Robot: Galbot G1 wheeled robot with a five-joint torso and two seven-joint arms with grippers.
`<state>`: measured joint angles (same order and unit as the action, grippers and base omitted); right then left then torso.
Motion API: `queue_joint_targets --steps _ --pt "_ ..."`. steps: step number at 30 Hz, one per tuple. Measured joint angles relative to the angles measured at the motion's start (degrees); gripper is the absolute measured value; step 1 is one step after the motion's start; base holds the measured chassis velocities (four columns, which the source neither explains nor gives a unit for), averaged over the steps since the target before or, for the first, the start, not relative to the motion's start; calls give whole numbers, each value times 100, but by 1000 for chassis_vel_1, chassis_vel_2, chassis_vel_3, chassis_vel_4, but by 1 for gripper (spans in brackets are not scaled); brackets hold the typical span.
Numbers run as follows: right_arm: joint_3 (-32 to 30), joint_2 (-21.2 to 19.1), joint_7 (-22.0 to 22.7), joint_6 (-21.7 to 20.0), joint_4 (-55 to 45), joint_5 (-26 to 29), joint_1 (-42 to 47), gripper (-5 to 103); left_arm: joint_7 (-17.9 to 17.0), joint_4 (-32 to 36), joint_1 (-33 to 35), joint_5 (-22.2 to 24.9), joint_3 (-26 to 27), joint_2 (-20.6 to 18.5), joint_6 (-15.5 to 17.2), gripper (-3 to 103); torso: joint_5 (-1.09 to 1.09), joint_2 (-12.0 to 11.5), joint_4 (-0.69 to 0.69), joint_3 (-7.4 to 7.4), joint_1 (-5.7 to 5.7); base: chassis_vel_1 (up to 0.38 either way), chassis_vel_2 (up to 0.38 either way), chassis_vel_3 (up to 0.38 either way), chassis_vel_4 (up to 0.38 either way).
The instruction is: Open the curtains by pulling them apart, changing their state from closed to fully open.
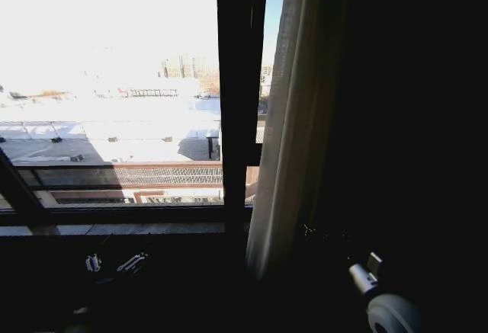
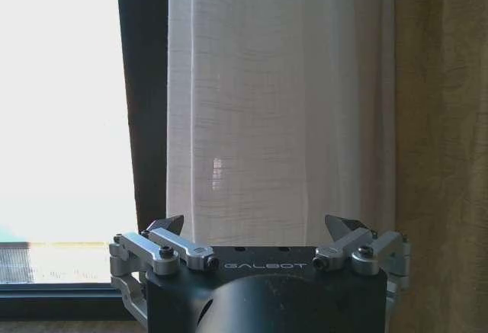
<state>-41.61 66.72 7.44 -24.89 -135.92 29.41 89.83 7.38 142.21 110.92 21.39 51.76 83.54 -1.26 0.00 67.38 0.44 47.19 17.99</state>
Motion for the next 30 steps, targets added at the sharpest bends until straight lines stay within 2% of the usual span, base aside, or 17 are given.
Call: queue_joint_targets --steps 10,15,18,23,30 --pt "-16 -1 -78 38 46 10 -20 100 1 19 -11 -14 -8 -1 27 100 0 0 0 0 0 323 322 -327 -314" --pt "4 0 -109 353 141 13 -44 100 -3 21 -11 -39 -12 24 34 100 -3 -1 1 0 1 219 241 -253 -246" --pt "-29 -5 -192 388 185 11 -45 100 -4 21 -1 -80 -28 49 34 100 -2 0 -2 0 1 95 76 -97 -103" --pt "-46 -18 -261 397 220 6 -69 100 3 18 -4 -98 -52 65 35 100 8 0 2 0 -2 0 0 0 0" --pt "9 -22 -276 402 255 4 -129 100 8 -18 -2 -98 -35 66 35 100 0 -1 -1 0 -1 -56 -4 68 17"
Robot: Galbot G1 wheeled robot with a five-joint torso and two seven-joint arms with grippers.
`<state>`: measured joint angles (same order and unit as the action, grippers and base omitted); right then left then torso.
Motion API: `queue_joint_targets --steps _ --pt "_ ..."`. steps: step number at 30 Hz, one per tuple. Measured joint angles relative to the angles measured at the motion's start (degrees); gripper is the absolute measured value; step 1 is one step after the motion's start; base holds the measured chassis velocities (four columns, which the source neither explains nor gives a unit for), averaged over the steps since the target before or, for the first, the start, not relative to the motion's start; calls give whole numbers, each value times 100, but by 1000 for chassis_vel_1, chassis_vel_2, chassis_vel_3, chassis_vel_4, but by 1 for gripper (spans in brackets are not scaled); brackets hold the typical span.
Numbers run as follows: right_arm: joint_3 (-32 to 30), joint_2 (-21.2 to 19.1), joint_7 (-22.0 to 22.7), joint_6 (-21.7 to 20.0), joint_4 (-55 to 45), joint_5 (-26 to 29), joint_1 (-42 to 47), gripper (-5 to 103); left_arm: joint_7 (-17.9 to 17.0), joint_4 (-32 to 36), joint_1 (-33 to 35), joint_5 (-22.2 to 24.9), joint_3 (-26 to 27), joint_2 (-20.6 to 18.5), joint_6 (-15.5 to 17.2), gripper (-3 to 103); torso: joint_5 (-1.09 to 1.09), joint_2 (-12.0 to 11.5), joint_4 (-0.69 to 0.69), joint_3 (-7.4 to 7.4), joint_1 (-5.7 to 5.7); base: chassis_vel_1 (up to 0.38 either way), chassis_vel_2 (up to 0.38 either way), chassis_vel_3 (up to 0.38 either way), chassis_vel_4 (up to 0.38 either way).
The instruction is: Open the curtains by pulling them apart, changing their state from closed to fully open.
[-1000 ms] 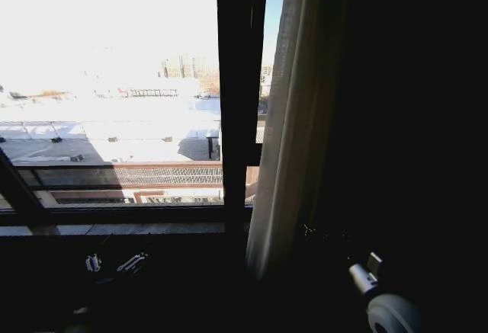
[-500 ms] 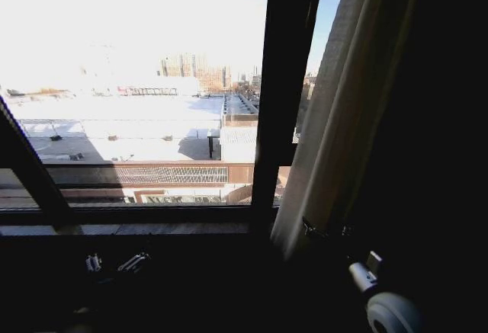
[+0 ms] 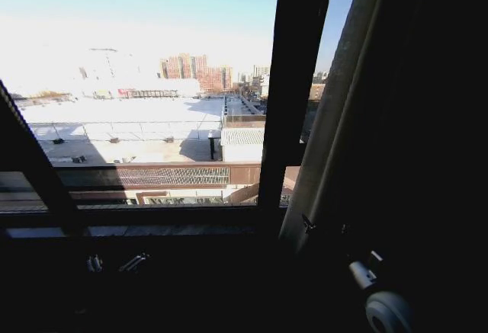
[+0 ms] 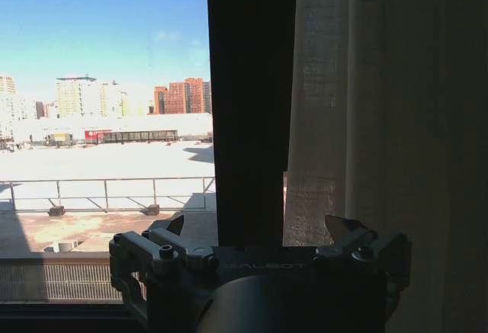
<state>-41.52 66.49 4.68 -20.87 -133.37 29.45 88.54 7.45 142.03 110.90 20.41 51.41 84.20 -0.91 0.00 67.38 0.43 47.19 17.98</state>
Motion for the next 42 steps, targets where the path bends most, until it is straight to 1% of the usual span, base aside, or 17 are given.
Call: queue_joint_targets --steps 5,11,15,16,17,20,23,25,26,28,33,40,41,42 --pt "9 1 -2 3 11 -1 -3 100 -1 -12 -4 0 -3 3 -3 100 -2 1 1 -1 0 -59 72 28 -92" --pt "14 -1 3 1 28 0 -29 100 -1 -12 -10 -1 -9 10 -5 100 1 0 1 0 2 -90 113 84 -119" --pt "37 0 85 -4 107 4 -106 100 0 -12 -2 -1 2 4 -8 100 2 -2 1 2 6 -89 62 81 -56" --pt "64 -5 171 -6 196 6 -193 100 0 -12 1 -1 2 7 -10 100 2 -2 1 1 6 -36 24 72 -11" --pt "105 -49 347 -12 473 11 -466 100 2 -2 20 -14 -9 14 -11 100 2 -1 1 0 3 0 0 0 0" --pt "120 -82 454 -14 706 9 -673 100 2 13 39 -26 -10 11 -11 100 1 1 1 -1 0 0 0 0 0" --pt "147 -169 693 -27 1249 4 -1173 100 2 44 92 -41 6 -8 -11 100 1 2 1 -1 -1 0 0 0 0" --pt "158 -193 724 -31 1372 4 -1282 100 2 54 103 -42 14 -8 -11 100 1 1 0 -1 -1 0 0 0 0" --pt "201 -273 776 -36 1656 9 -1560 100 2 80 129 -44 27 -6 -11 100 2 0 1 0 1 0 0 0 0" --pt "214 -289 784 -36 1709 11 -1615 100 2 84 133 -44 30 -4 -11 100 3 0 1 0 1 0 0 0 0" --pt "471 -494 896 -36 2493 20 -2537 100 1 118 158 -71 39 -2 0 100 1 0 0 0 1 0 0 0 0" --pt "679 -589 919 -26 2989 15 -3114 100 0 119 153 -90 33 -8 22 100 2 0 1 0 2 0 0 0 0" --pt "716 -597 921 -22 3045 13 -3180 102 -1 119 153 -90 34 -7 23 100 2 0 1 0 2 0 0 0 0" --pt "767 -603 932 -15 3143 10 -3275 98 0 115 153 -90 38 -3 23 100 2 0 1 0 2 0 0 0 0"
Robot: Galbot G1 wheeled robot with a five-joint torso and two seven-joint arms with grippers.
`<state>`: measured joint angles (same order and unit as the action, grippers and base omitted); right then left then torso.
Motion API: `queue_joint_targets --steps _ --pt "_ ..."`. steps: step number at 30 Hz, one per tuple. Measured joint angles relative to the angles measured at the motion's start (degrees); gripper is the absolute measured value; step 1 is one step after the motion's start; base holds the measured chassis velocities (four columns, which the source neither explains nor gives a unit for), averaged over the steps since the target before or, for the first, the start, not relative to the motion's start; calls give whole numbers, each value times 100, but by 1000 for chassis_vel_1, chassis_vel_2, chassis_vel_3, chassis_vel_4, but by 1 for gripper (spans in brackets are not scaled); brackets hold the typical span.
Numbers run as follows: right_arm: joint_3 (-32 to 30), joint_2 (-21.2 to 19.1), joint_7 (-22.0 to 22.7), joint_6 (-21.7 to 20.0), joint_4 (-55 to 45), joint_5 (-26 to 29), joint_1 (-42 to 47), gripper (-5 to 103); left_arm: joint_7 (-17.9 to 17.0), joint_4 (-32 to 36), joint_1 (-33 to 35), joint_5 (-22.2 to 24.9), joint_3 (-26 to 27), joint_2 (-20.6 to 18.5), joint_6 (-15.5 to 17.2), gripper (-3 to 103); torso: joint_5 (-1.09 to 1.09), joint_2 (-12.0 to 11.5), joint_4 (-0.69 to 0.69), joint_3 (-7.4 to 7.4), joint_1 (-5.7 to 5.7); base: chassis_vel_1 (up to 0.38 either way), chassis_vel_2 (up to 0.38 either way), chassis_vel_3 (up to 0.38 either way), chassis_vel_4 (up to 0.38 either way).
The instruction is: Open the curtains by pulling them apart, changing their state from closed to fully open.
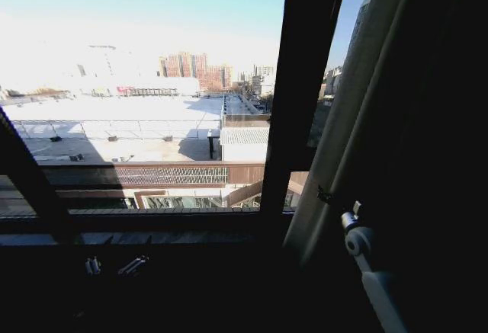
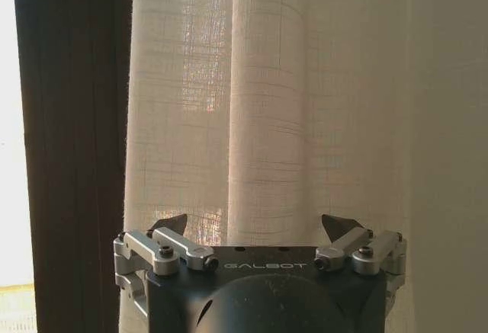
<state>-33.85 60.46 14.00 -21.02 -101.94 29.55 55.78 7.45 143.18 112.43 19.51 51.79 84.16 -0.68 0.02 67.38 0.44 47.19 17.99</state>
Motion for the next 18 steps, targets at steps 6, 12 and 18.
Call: queue_joint_targets --steps 6,12,18 --pt "147 -41 41 62 320 -17 -298 82 -1 -30 2 -3 3 33 0 100 -1 0 0 -1 0 0 0 0 0" --pt "218 -145 59 144 568 -19 -534 59 -2 -32 -5 -24 -10 52 -2 100 0 0 0 0 0 0 0 0 0" --pt "252 -220 61 161 581 -2 -585 37 -5 1 -4 -25 -6 56 -2 100 -1 0 0 -1 0 0 0 0 0"
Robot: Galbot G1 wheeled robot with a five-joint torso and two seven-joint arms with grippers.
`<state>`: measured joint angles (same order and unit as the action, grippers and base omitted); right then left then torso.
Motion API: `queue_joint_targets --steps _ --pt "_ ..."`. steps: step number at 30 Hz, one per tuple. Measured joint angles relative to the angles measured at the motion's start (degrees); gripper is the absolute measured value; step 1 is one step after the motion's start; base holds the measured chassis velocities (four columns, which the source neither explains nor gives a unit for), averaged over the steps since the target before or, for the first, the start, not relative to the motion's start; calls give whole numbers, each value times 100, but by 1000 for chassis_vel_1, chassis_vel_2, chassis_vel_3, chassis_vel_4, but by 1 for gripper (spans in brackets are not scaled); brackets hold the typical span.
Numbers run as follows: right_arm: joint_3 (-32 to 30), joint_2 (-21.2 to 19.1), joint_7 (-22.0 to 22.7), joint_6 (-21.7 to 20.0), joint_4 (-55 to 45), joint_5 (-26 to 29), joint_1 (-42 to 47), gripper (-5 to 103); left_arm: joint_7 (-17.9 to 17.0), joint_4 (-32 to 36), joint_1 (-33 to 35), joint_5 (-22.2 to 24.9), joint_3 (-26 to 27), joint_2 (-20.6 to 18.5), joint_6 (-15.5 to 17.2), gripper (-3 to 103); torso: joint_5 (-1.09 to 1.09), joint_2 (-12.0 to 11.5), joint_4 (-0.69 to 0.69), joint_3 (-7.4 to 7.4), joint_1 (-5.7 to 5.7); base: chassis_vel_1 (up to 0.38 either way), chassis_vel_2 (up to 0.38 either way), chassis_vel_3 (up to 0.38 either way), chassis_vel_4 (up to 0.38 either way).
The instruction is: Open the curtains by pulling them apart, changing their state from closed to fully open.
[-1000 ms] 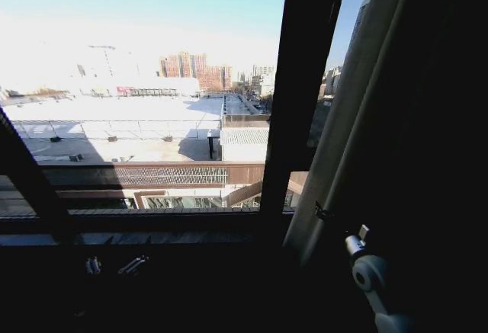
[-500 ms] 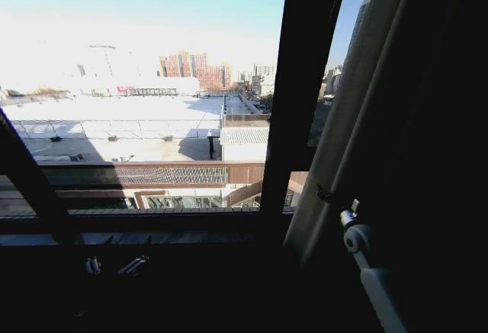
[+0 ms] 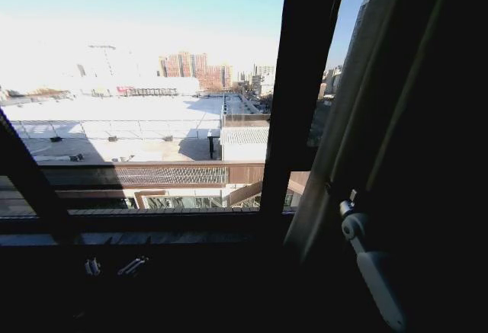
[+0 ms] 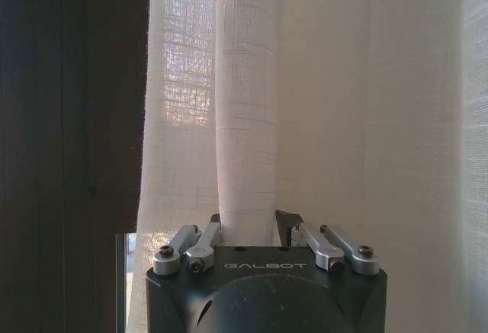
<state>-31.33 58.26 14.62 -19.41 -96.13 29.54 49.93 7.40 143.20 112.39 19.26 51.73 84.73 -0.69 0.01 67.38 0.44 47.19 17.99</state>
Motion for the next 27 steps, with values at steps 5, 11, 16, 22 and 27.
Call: queue_joint_targets --steps 5,11,16,22,27 --pt "32 -41 -3 11 -82 17 9 21 -1 2 5 0 -2 16 0 100 0 0 0 0 0 0 0 0 0" --pt "69 -94 -3 14 -180 39 27 1 -1 4 25 0 2 42 -12 100 0 0 0 0 0 0 0 0 0" --pt "71 -143 30 13 -254 138 42 0 -1 5 34 8 20 51 -28 100 0 0 0 0 0 0 0 0 0" --pt "43 -210 87 -26 -368 345 81 0 -1 5 31 14 19 63 -39 100 0 0 0 0 0 0 0 0 0" --pt "-12 -224 81 -118 -473 446 149 0 0 6 22 22 20 57 -41 100 0 0 0 0 0 0 0 0 0"
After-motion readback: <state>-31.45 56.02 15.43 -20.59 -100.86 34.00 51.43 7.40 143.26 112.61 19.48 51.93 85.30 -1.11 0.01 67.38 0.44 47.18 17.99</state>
